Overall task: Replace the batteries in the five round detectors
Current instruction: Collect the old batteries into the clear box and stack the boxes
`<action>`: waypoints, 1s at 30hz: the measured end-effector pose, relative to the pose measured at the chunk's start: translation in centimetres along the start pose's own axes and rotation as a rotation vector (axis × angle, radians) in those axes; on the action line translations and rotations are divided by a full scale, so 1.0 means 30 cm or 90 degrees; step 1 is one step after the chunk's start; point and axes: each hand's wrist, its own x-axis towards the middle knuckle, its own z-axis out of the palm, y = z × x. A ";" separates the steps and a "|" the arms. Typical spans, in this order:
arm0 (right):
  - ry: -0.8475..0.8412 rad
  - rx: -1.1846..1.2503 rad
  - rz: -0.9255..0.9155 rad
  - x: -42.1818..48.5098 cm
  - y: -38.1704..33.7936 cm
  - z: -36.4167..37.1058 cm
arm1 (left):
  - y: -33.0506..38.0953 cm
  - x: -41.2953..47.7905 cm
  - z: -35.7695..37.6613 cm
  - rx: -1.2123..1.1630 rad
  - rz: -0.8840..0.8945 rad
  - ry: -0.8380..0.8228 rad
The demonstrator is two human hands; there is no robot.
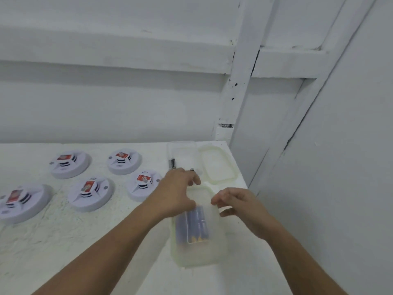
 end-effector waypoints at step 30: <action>0.399 0.203 0.094 0.306 0.060 -0.375 | 0.185 0.419 0.232 -0.102 -0.065 -0.151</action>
